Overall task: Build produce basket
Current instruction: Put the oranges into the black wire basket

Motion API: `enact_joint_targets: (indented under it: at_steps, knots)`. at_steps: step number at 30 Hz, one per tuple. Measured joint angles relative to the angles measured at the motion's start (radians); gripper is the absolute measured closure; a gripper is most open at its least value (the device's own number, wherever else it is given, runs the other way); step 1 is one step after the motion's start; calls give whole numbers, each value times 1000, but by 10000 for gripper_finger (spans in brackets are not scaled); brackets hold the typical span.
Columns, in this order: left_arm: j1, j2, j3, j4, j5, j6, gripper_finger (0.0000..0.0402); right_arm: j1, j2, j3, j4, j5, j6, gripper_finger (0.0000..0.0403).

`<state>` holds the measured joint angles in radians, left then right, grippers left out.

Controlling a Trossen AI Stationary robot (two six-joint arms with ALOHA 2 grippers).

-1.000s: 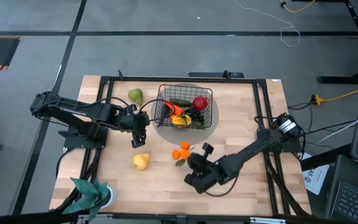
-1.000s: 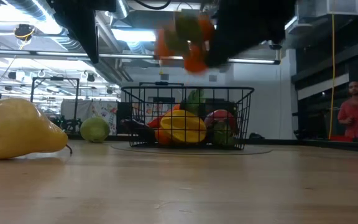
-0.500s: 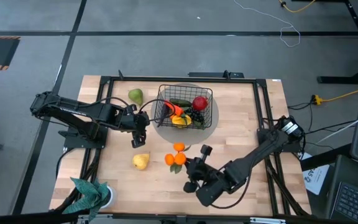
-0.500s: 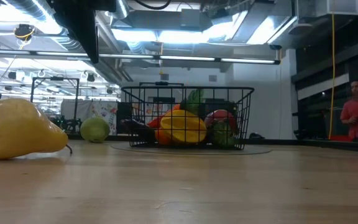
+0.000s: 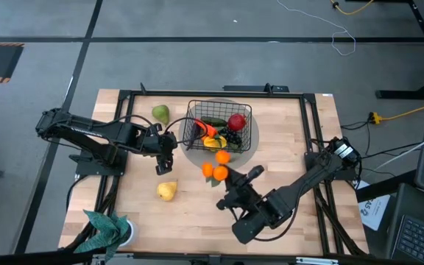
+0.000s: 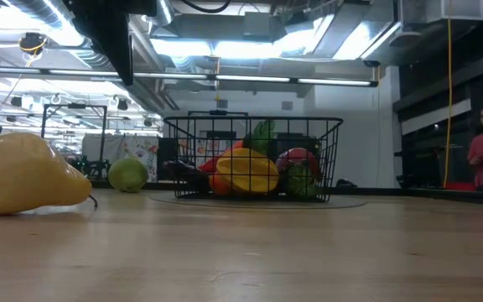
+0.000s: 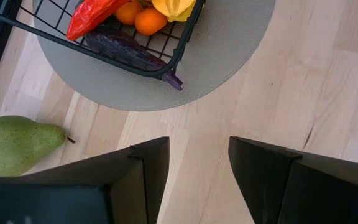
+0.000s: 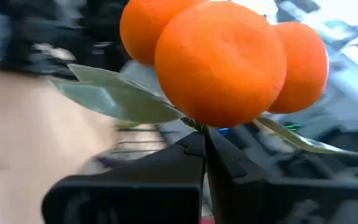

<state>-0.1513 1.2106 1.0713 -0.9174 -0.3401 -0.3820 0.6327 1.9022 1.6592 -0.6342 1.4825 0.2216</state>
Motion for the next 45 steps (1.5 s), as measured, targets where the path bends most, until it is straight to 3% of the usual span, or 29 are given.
enact_joint_targets:
  at_steps: [2, 9, 17, 26, 30, 35, 45]
  knots:
    - [0, 0, 0, 0, 0, 0, 247, 0, 0, 0, 0, 78, -48, 403]
    - [0, 0, 0, 0, 0, 0, 247, -30, -64, 0, -45, 87, -120, 403]
    - [0, 0, 0, 0, 0, 0, 247, -99, -200, 1, -263, 84, 27, 403]
    - [0, 0, 0, 0, 0, 0, 247, -258, -283, 1, -676, -225, 459, 403]
    - [0, 0, 0, 0, 0, 0, 247, -337, -277, 0, -744, -375, 606, 403]
    - [0, 0, 0, 0, 0, 0, 247, -395, -262, 0, -739, -492, 535, 403]
    - [0, 0, 0, 1, 0, 0, 247, -458, -262, 0, -717, -490, 508, 403]
